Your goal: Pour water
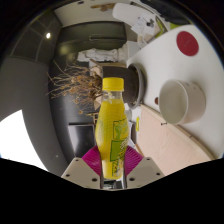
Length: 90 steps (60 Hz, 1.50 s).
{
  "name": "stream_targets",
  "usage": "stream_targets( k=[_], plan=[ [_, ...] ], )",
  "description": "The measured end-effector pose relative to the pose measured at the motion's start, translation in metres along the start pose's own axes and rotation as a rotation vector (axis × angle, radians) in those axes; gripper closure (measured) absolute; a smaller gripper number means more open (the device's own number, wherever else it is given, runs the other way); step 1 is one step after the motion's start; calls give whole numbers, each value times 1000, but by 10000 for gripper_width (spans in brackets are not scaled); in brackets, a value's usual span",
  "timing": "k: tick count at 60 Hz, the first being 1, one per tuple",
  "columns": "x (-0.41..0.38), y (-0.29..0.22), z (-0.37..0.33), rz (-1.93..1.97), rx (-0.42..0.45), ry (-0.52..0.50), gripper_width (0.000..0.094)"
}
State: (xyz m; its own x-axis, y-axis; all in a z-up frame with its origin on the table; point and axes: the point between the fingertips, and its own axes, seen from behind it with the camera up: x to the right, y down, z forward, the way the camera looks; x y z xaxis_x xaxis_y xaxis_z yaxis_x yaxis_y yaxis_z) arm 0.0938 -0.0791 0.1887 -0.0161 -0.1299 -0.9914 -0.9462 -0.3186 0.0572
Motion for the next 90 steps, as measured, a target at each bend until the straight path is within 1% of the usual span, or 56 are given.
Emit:
stream_targets(
  k=[4, 5, 13, 19, 23, 26, 31, 32, 36, 40, 46, 53, 56, 59, 63, 65, 66, 68, 69, 70, 73, 78, 81, 84, 90],
  plan=[
    [-20, -18, -6, -248, 26, 31, 680],
    [-24, -25, -11, -306, 33, 25, 681],
    [-70, -88, -31, -793, 155, 102, 679],
    [-84, -134, -52, -1078, 245, 171, 679],
    [-79, -172, -67, -1219, 297, 242, 678],
    [-68, -198, -74, -1307, 326, 315, 678],
    [-38, -238, -83, -1409, 340, 439, 678],
    [-21, -244, -89, -1428, 346, 454, 679],
    [9, -265, -92, -1464, 323, 539, 679],
    [46, -277, -95, -1468, 293, 593, 677],
    [89, -282, -101, -1430, 253, 633, 677],
    [130, -288, -103, -1408, 241, 674, 675],
    [131, -288, -105, -1422, 271, 653, 650],
    [130, -286, -105, -1421, 277, 657, 555],
    [131, -284, -107, -1414, 281, 658, 476],
    [134, -283, -108, -1397, 268, 671, 437],
    [137, -283, -110, -1386, 258, 681, 390],
    [140, -282, -113, -1368, 239, 701, 239],
    [140, -280, -115, -1359, 233, 708, 140],
    [140, -279, -117, -1353, 230, 712, 62],
    [136, -275, -124, -1342, 228, 727, 111],
    [120, -262, -142, -1333, 240, 761, 65],
    [111, -248, -155, -1329, 233, 787, 81],
    [100, -233, -169, -1324, 228, 806, 78],
    [78, -184, -200, -1318, 196, 830, 80]
  ],
)
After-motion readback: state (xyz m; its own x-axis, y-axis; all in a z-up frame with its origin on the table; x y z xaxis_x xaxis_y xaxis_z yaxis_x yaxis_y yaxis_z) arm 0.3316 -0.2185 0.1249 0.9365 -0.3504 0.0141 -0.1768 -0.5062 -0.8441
